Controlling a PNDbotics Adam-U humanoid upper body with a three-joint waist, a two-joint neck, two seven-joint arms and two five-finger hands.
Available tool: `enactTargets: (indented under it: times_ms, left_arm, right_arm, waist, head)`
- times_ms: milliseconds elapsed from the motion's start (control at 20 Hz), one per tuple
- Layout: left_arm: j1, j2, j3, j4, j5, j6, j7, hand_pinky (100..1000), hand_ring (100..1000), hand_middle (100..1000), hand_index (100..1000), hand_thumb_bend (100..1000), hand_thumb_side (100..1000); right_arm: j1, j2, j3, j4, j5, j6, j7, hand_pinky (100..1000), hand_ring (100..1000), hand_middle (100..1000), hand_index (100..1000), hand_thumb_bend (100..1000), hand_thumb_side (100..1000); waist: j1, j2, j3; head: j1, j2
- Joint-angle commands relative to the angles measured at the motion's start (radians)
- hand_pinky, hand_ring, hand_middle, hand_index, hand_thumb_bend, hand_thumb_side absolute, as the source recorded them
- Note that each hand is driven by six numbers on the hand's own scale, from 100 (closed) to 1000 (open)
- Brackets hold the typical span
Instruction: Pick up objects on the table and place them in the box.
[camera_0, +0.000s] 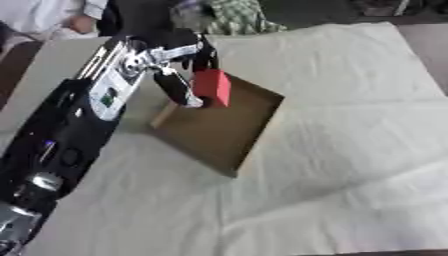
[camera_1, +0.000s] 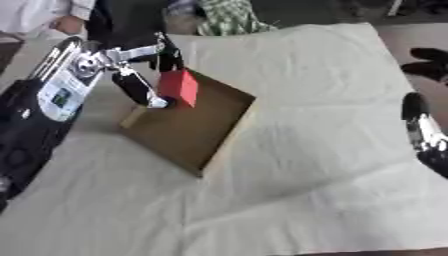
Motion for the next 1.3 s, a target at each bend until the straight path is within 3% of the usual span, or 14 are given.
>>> enactTargets:
  times_ms: [50, 300, 450, 550, 600, 650, 700, 950, 1100, 1300]
  left_arm:
    - [-0.011, 0.001, 0.0, 0.017, -0.024, -0.013, 0.004, 597, 595, 465, 631, 320, 255]
    - [-0.001, -0.005, 0.003, 0.048, -0.063, -0.042, 0.002, 651, 649, 527, 706, 449, 343]
    - [0.001, -0.006, 0.004, 0.053, -0.086, -0.061, -0.003, 709, 725, 619, 791, 580, 414]
    - [0.001, -0.007, 0.006, 0.053, -0.098, -0.072, -0.005, 713, 730, 625, 796, 589, 420]
    - [0.001, -0.007, 0.006, 0.052, -0.104, -0.077, -0.007, 745, 779, 687, 842, 672, 467]
    - [0.0, -0.007, 0.006, 0.051, -0.109, -0.084, -0.011, 745, 779, 687, 842, 672, 467]
    - [0.0, -0.006, 0.005, 0.05, -0.116, -0.09, -0.014, 765, 821, 744, 884, 754, 481]
    - [0.003, -0.001, 0.008, 0.047, -0.161, -0.12, -0.021, 807, 883, 810, 936, 903, 471]
    - [0.004, 0.0, 0.011, 0.042, -0.187, -0.137, -0.023, 806, 892, 820, 943, 920, 480]
    - [0.004, 0.0, 0.019, 0.032, -0.181, -0.142, -0.005, 791, 876, 801, 927, 839, 503]
  right_arm:
    - [-0.013, -0.011, -0.004, -0.015, -0.012, -0.002, 0.003, 895, 814, 859, 818, 100, 885]
    - [-0.013, -0.006, -0.005, -0.015, -0.013, -0.001, 0.003, 895, 814, 858, 818, 100, 886]
    - [-0.011, -0.005, -0.004, -0.015, -0.012, 0.0, 0.004, 894, 813, 858, 818, 100, 886]
    - [-0.009, -0.005, -0.004, -0.015, -0.011, 0.0, 0.004, 894, 813, 858, 818, 100, 886]
    - [-0.009, -0.004, -0.004, -0.015, -0.011, 0.001, 0.004, 894, 813, 858, 817, 100, 886]
    - [-0.009, -0.004, -0.004, -0.015, -0.012, 0.001, 0.004, 894, 813, 858, 817, 100, 886]
    - [-0.009, -0.003, -0.004, -0.015, -0.012, 0.001, 0.004, 894, 813, 858, 817, 100, 885]
    - [-0.006, -0.002, -0.005, -0.015, -0.012, 0.002, 0.005, 894, 813, 858, 817, 100, 885]
    - [-0.006, 0.0, -0.004, -0.015, -0.012, 0.002, 0.006, 894, 812, 857, 817, 100, 885]
    - [-0.005, 0.0, -0.003, -0.015, -0.013, 0.003, 0.008, 894, 813, 857, 817, 100, 884]
  waist:
    - [-0.003, -0.013, -0.003]
    - [-0.002, -0.009, -0.004]
    - [-0.003, -0.008, -0.005]
    - [-0.003, -0.009, -0.004]
    - [-0.003, -0.009, -0.004]
    - [-0.003, -0.01, -0.004]
    - [-0.003, -0.01, -0.004]
    - [-0.002, -0.012, -0.002]
    - [-0.002, -0.013, 0.0]
    - [-0.004, -0.014, 0.004]
  head:
    - [0.002, -0.009]
    - [0.0, -0.009]
    - [-0.001, -0.007]
    - [0.0, -0.006]
    - [0.0, -0.006]
    - [0.0, -0.005]
    - [0.001, -0.005]
    - [0.0, -0.004]
    - [-0.001, -0.003]
    - [-0.002, -0.003]
